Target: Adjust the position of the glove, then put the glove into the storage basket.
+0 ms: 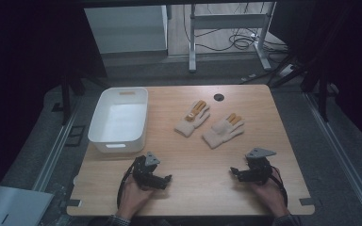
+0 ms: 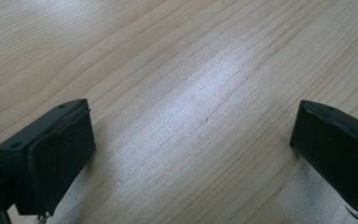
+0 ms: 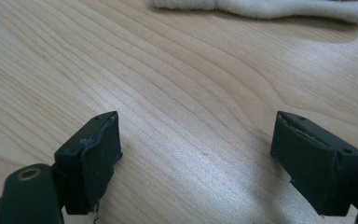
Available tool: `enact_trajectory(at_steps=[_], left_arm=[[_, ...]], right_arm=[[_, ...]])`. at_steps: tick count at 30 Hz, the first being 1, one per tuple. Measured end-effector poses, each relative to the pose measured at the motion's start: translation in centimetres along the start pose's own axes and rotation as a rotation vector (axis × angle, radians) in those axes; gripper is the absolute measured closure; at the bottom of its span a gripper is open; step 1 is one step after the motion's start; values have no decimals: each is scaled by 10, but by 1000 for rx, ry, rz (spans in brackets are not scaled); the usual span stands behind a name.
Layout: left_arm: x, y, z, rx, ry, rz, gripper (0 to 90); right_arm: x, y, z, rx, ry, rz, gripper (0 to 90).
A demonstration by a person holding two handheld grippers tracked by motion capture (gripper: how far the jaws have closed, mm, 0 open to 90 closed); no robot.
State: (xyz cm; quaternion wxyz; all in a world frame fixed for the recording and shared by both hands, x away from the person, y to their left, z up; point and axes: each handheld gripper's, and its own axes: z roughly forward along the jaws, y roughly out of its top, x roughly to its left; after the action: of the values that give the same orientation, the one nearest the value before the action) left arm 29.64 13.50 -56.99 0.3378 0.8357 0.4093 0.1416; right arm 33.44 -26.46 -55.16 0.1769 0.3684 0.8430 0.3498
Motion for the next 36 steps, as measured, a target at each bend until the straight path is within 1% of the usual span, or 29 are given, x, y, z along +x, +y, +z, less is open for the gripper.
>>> enact_trajectory(at_steps=[7, 9, 11, 12, 13, 14, 17, 19, 20, 22, 25, 26, 27, 31, 32, 36], left_arm=[[0, 0, 0, 0, 1, -1, 0], [0, 0, 0, 0, 1, -2, 0], [0, 0, 0, -2, 0, -3, 0], [0, 0, 0, -2, 1, -3, 0], [0, 0, 0, -2, 0, -3, 0], [0, 0, 0, -2, 1, -4, 0], [0, 0, 0, -2, 1, -4, 0], [0, 0, 0, -3, 1, -3, 0], [0, 0, 0, -3, 1, -3, 0], [0, 0, 0, -3, 1, 0, 0], [0, 0, 0, -3, 1, -2, 0], [0, 0, 0, -3, 1, -2, 0], [0, 0, 0, -3, 1, -2, 0], [0, 0, 0, -4, 2, -2, 0], [0, 0, 0, -4, 2, -2, 0], [0, 0, 0, -4, 2, -2, 0]], right_arm=[[0, 0, 0, 1, 1, 2, 164], [0, 0, 0, 0, -4, 9, 164], [0, 2, 0, 11, -10, 14, 165], [-2, 4, 1, 16, -7, 31, 165], [-2, 4, 1, 16, -7, 31, 165], [-5, 6, 2, 16, -2, 52, 170], [-7, 7, 2, 16, -2, 62, 176], [-12, 10, 3, 8, 0, 89, 179], [-12, 10, 3, 8, 0, 89, 179], [-14, 12, 2, -9, 3, 109, 188], [-16, 18, 2, -20, -7, 105, 192], [-17, 23, 3, -21, -2, 104, 197], [-17, 23, 3, -21, -2, 104, 197], [-20, 31, 8, -3, 6, 102, 213], [-20, 35, 11, 4, -2, 89, 223], [-20, 42, 15, 2, 0, 84, 230]])
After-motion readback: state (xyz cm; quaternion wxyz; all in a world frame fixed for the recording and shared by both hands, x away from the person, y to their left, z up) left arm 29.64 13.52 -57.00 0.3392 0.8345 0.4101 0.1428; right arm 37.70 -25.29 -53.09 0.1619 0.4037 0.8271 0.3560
